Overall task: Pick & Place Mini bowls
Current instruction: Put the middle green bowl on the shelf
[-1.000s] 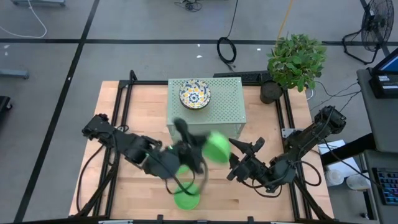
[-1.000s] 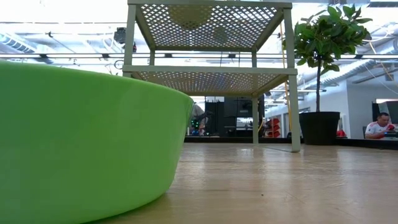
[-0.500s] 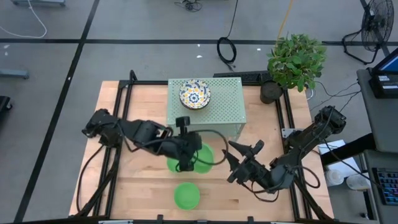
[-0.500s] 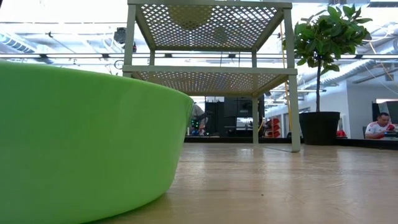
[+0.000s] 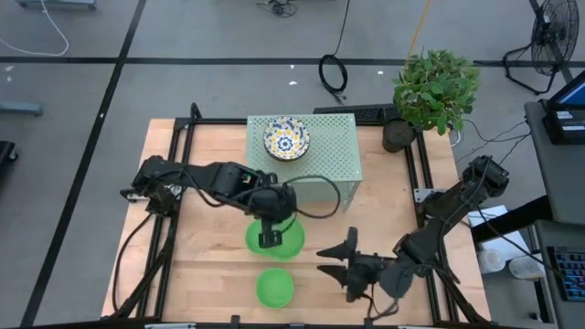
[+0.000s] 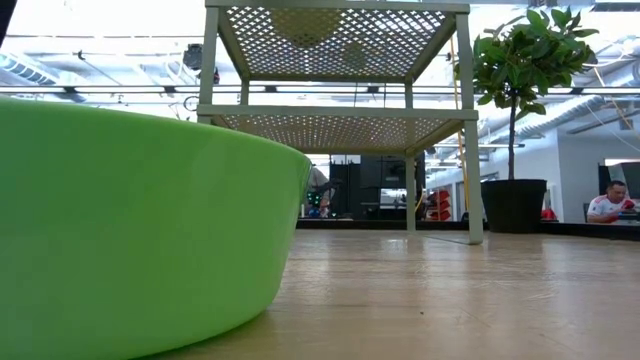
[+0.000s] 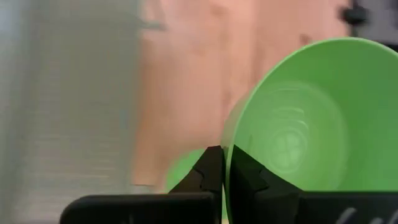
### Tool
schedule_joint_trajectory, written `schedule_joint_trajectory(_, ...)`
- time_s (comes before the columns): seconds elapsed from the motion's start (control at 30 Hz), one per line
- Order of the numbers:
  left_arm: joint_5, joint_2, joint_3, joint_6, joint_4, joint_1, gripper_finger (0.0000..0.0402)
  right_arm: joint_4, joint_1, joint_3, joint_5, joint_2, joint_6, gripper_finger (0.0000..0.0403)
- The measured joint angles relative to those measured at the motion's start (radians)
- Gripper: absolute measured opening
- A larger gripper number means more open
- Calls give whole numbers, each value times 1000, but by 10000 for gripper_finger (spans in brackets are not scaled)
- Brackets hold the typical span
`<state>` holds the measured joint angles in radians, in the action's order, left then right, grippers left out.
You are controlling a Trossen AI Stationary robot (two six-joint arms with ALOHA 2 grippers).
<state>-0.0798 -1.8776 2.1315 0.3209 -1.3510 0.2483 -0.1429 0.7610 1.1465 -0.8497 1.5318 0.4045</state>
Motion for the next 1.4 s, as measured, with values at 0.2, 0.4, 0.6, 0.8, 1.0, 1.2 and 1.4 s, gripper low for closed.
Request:
schedule_joint_trajectory(0.2,168,-72,0,-48,-10,0,4,37,-37,0,126,0,-73,169)
schedule_joint_trajectory(0.4,297,-128,-1,-138,-2,-10,4,15,-89,0,247,40,-78,169)
schedule_joint_trajectory(0.6,350,-131,-1,-202,-5,-28,7,-68,-100,0,264,134,73,169)
schedule_joint_trajectory(0.8,248,-131,-1,-277,0,-12,8,-87,-85,0,197,155,0,169)
schedule_joint_trajectory(1.0,-236,-131,-1,-286,57,41,6,35,-65,0,65,145,-250,169)
schedule_joint_trajectory(1.2,-817,-131,-1,-322,97,126,5,63,-30,0,-349,146,-281,169)
schedule_joint_trajectory(1.4,-1111,-131,-1,-474,261,204,4,-179,-29,0,-691,145,-133,169)
